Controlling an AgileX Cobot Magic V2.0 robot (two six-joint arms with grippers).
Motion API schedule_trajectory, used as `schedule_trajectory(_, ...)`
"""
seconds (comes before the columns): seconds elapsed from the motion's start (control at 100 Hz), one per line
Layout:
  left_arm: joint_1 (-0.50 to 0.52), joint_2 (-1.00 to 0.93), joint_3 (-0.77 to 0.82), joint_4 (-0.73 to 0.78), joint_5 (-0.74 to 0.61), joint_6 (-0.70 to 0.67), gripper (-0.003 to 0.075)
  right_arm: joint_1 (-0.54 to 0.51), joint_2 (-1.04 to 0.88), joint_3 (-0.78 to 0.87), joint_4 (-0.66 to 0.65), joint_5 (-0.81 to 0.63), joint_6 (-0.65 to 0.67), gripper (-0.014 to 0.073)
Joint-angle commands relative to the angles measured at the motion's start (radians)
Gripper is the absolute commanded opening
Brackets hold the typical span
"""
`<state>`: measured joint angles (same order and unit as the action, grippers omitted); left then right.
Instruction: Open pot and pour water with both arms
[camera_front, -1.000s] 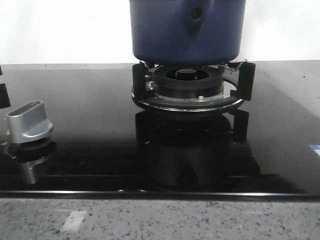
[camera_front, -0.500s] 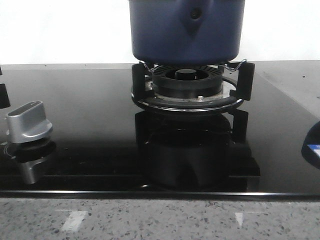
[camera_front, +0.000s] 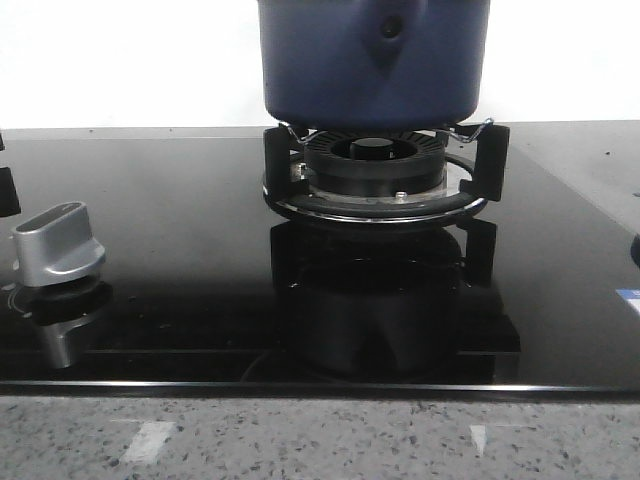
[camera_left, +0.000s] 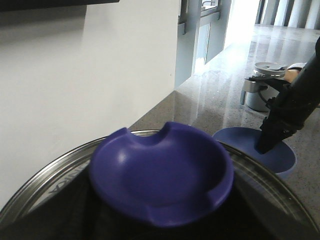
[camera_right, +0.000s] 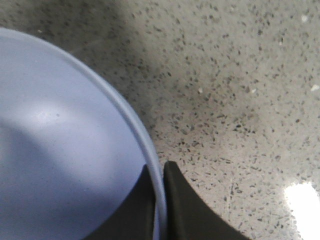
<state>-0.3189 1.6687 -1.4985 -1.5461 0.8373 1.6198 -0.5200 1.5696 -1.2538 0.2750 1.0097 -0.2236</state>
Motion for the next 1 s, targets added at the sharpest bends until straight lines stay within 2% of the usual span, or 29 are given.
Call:
schedule_trajectory(0.0,-0.011,-0.050,-0.037,-0.097,0.008,0.002,0.0221,-0.004,-0.032,-0.020,-0.001,-0.043,0.002,-0.0046)
schedule_trajectory(0.1,-0.011,-0.050,-0.037,-0.097,0.008,0.002,0.0221,-0.004,-0.032,-0.020,-0.003,-0.043,0.002,-0.0042)
schedule_trajectory(0.17,-0.011,-0.050,-0.037,-0.097,0.008,0.002,0.0221,-0.004,-0.032,-0.020,-0.003,-0.039,0.002,0.0000)
schedule_trajectory(0.36,-0.011,-0.050,-0.037,-0.097,0.008,0.002,0.0221,-0.004,-0.052,-0.041,-0.002,-0.030,0.002,0.0264)
schedule_trajectory(0.48,-0.011,-0.050,-0.037,-0.097,0.010,0.002,0.0221,-0.004,-0.079,-0.110,0.005,0.010,0.002,0.0367)
schedule_trajectory(0.72,-0.040,-0.020,-0.037,-0.094,0.014,0.002,0.0221,-0.004,-0.150,-0.254,0.078,0.092,0.002,0.0372)
schedule_trajectory(0.99,-0.091,0.058,-0.037,-0.096,0.012,0.082,0.0222,-0.004,-0.216,-0.259,0.107,0.099,-0.007,0.0372)
